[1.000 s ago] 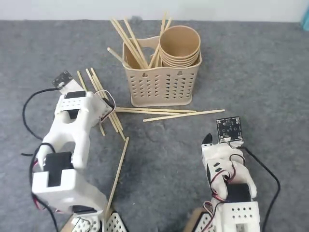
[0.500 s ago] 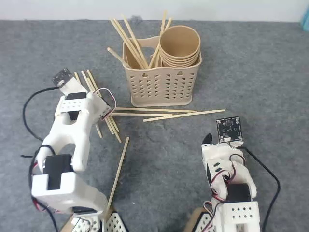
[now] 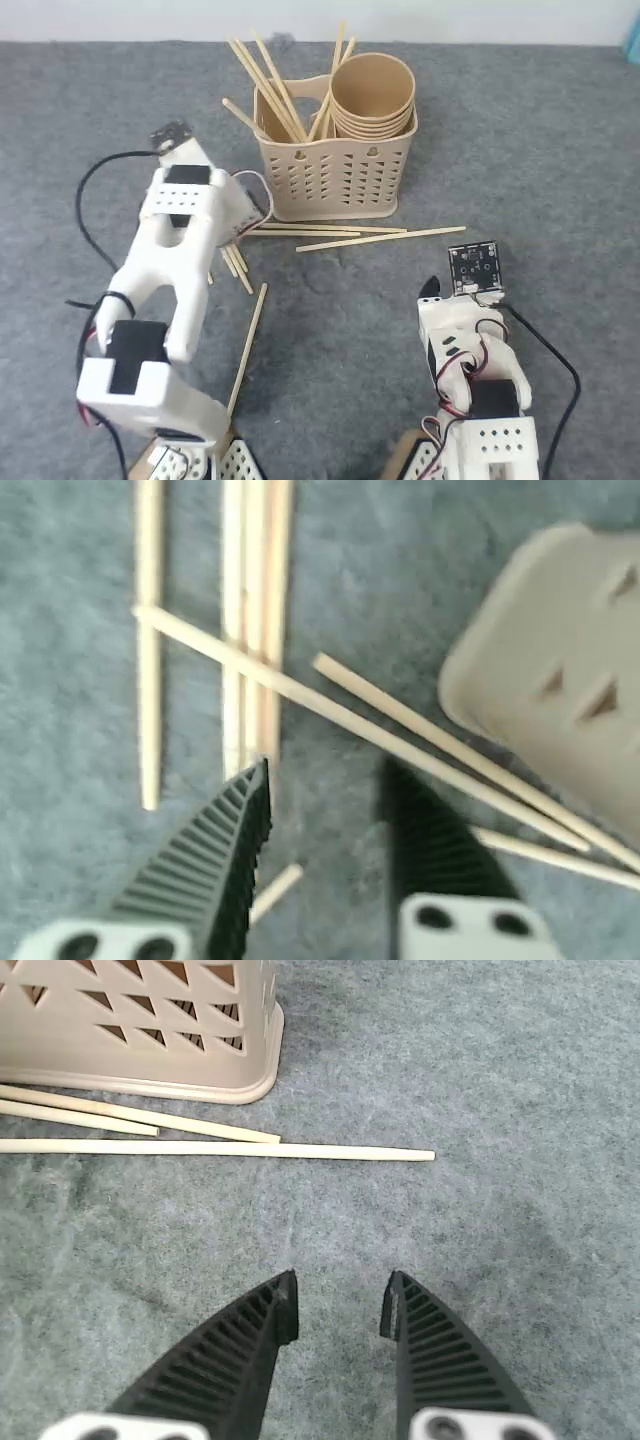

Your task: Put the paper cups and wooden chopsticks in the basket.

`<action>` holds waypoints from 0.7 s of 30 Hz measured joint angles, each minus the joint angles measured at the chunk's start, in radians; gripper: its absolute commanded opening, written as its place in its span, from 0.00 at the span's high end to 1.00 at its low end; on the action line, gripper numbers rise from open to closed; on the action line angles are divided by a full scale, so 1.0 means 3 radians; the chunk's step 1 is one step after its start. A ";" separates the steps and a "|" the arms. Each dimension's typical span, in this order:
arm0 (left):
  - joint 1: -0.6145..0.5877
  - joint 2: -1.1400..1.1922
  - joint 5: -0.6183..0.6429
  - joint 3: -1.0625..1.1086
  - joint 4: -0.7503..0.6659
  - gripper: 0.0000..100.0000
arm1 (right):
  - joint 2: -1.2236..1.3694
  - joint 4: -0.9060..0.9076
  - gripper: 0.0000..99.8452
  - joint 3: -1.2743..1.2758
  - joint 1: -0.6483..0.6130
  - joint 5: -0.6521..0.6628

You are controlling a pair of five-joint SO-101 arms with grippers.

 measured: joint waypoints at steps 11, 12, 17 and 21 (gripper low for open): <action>0.0031 0.0680 0.0532 -0.0046 -0.0348 0.74 | 0.0000 0.0000 0.85 0.0000 0.0000 0.0000; 0.0031 0.0757 0.0578 -0.0102 -0.0384 0.76 | 0.0000 0.0000 0.85 0.0000 0.0000 0.0000; 0.0005 0.0915 0.0639 -0.0286 -0.0373 0.99 | 0.0000 0.0000 0.85 0.0000 0.0000 0.0000; -0.0005 0.0926 0.0604 -0.0368 -0.0409 0.99 | 0.0000 0.0000 0.85 0.0000 0.0000 0.0000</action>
